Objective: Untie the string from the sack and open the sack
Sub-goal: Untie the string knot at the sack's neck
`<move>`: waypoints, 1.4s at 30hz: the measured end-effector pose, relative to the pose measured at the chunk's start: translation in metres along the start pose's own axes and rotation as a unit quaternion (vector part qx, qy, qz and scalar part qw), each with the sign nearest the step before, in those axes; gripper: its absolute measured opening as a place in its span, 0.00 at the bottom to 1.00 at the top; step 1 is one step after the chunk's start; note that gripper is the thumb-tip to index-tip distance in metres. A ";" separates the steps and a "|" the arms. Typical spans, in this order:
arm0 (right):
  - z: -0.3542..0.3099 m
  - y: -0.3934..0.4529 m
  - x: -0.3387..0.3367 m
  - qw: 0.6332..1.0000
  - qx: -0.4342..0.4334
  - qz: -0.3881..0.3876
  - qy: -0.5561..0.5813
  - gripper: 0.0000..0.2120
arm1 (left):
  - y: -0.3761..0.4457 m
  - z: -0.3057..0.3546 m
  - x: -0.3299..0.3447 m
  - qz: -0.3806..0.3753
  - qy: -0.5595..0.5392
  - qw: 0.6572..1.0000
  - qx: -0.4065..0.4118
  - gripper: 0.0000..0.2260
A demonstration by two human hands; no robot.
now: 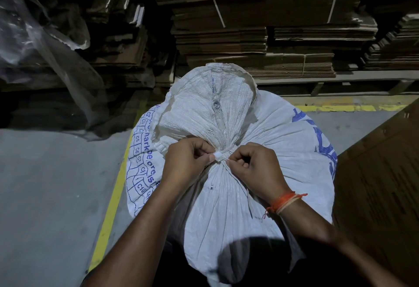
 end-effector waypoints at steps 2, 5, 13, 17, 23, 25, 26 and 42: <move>0.001 0.000 0.001 1.000 -0.002 0.005 -0.001 0.06 | -0.001 0.001 0.000 -0.002 -0.001 1.000 -0.002 0.03; 0.002 0.000 0.003 1.000 0.003 0.009 0.009 0.06 | -0.001 -0.001 0.000 -0.005 -0.009 1.000 -0.007 0.03; 0.003 -0.001 0.008 1.000 0.018 0.005 0.016 0.07 | -0.002 0.001 0.003 -0.011 -0.027 0.999 -0.016 0.03; 0.001 -0.001 0.007 1.000 0.020 -0.001 0.017 0.06 | -0.002 0.001 0.002 -0.016 -0.038 0.999 -0.027 0.03; 0.000 0.004 -0.009 0.997 0.032 -0.066 0.039 0.06 | -0.001 0.002 0.000 -0.019 -0.048 0.998 -0.025 0.03; 0.003 0.006 -0.013 0.997 0.024 -0.066 0.030 0.07 | -0.001 0.001 0.000 -0.021 -0.049 0.998 -0.024 0.03; 0.004 0.006 -0.013 0.998 0.019 -0.061 0.022 0.07 | -0.001 0.001 0.000 -0.022 -0.046 0.998 -0.024 0.03; 0.009 0.002 -0.003 0.999 0.014 -0.039 0.012 0.07 | -0.002 -0.002 0.002 -0.020 -0.026 0.999 -0.028 0.03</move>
Point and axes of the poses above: each hand's wrist, its own y-axis towards the middle knuckle, its own x-axis out of the palm, z = x × y, the point moved 1 cm from there along y, towards the middle knuckle, and after that the axes turned 6 degrees about z, right-handed, at the moved point
